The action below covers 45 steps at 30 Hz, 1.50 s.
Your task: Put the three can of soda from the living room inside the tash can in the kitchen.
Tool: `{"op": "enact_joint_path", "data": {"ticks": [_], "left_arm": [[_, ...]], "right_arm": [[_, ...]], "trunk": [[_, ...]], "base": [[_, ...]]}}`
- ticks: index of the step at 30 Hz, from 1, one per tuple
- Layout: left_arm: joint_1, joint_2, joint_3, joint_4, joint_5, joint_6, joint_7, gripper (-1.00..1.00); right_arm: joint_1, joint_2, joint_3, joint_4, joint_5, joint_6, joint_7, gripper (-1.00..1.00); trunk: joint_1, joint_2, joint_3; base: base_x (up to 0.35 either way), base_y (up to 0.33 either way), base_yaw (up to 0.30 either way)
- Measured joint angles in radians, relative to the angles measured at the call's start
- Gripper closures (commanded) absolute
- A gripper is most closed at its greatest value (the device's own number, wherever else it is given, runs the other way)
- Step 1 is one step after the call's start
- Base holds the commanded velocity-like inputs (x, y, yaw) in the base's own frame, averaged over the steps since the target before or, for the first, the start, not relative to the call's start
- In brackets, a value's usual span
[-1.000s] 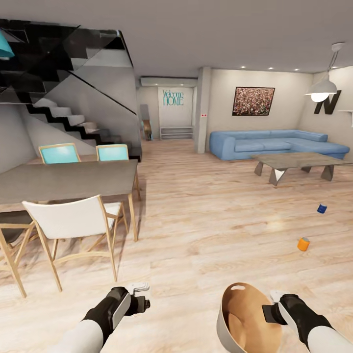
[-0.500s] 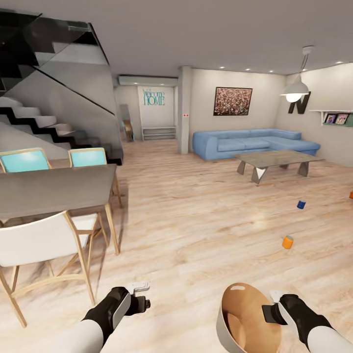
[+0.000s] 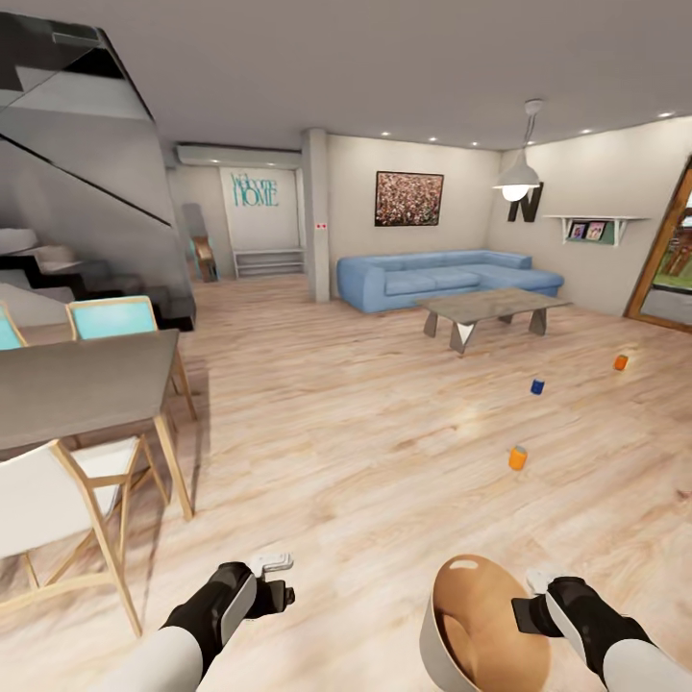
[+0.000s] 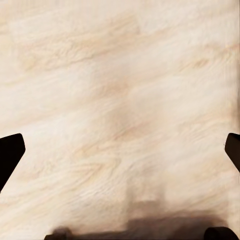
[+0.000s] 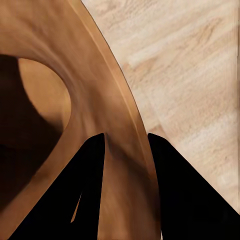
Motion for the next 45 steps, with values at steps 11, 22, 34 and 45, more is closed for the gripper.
{"op": "enact_joint_path", "data": {"ticks": [11, 22, 34, 45], "left_arm": [[0.000, 0.001, 0.000, 0.000, 0.000, -0.001, 0.000, -1.00], [0.000, 0.000, 0.000, 0.000, -0.001, -0.002, 0.000, -1.00], [0.000, -0.001, 0.000, 0.006, -0.003, -0.023, 0.000, -1.00], [0.000, -0.002, 0.000, 0.009, -0.003, -0.027, 0.000, -1.00]], "right_arm": [[0.000, 0.002, 0.002, 0.001, 0.000, 0.000, 0.002, 1.00], [0.000, 0.003, 0.003, 0.002, -0.001, 0.001, 0.018, 1.00], [0.000, 0.004, 0.003, 0.002, -0.002, 0.001, 0.022, 1.00], [0.000, 0.003, 0.003, 0.003, 0.000, 0.002, 0.027, 1.00]], "trunk": [[0.000, 0.000, 0.000], [0.000, 0.000, 0.000], [0.000, 0.000, 0.000], [0.000, 0.000, 0.000]], "base": [[0.218, 0.192, -0.286], [0.275, 0.212, -0.286], [0.315, 0.111, -0.286], [0.339, 0.010, -0.286]]}}
